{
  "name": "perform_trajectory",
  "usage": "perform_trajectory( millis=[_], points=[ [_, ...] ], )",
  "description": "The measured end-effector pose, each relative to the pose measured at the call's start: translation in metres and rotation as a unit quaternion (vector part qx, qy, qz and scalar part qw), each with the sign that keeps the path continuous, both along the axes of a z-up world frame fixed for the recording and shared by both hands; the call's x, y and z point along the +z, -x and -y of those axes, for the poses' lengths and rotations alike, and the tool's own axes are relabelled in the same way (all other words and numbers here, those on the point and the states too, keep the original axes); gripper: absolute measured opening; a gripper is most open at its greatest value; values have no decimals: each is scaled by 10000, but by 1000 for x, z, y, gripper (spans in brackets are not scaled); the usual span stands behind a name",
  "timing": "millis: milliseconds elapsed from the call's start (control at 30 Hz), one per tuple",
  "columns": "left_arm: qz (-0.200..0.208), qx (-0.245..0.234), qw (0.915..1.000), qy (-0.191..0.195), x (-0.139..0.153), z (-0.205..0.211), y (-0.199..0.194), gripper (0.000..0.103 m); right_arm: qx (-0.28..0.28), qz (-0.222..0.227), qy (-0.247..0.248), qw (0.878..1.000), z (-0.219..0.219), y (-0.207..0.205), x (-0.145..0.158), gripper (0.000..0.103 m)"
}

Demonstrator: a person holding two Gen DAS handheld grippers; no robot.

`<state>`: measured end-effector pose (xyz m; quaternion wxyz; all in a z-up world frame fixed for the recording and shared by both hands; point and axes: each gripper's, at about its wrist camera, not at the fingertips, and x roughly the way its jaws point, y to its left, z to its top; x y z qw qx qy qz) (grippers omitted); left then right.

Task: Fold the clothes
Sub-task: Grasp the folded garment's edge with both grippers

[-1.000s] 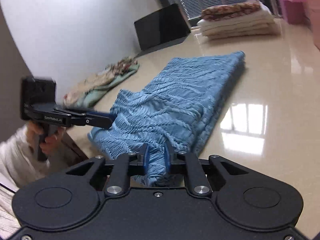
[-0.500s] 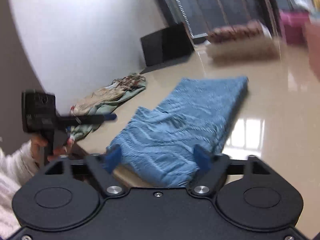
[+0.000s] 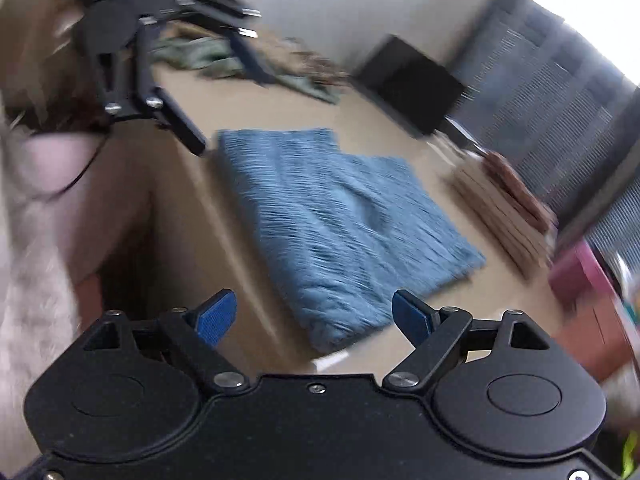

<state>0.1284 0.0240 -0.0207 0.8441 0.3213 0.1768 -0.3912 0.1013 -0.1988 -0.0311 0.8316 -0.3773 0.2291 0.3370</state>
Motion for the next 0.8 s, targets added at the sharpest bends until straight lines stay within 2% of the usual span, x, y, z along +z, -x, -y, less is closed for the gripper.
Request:
perform_trajectory(
  millis=[100,200,300,367,533,600,733,800],
  points=[
    [-35,-432,9978,-495,-13,10,-6,81,483,47,338,9982,-5,-6,-7,86],
    [-64,-734,9924,-984,-31,19,-13,81,662,-111,636,9957,-6,-18,-17,86],
    [51,-922,9882,-1225,-46,19,-12,81,741,-276,731,9942,-2,-24,-28,88],
    [191,-978,9863,-1313,-52,18,-9,81,807,-174,713,9940,3,-21,-33,89],
    [106,-974,9855,-1385,-51,15,2,81,807,-142,585,9949,8,-10,-36,88],
    [250,-1001,9834,-1490,-54,14,12,81,860,-35,665,9941,8,-1,-38,87],
    [451,-952,9818,-1578,-56,17,22,80,926,262,826,9919,8,12,-41,80],
    [440,-931,9823,-1567,-53,18,25,73,864,255,751,9931,9,13,-38,75]
  ],
)
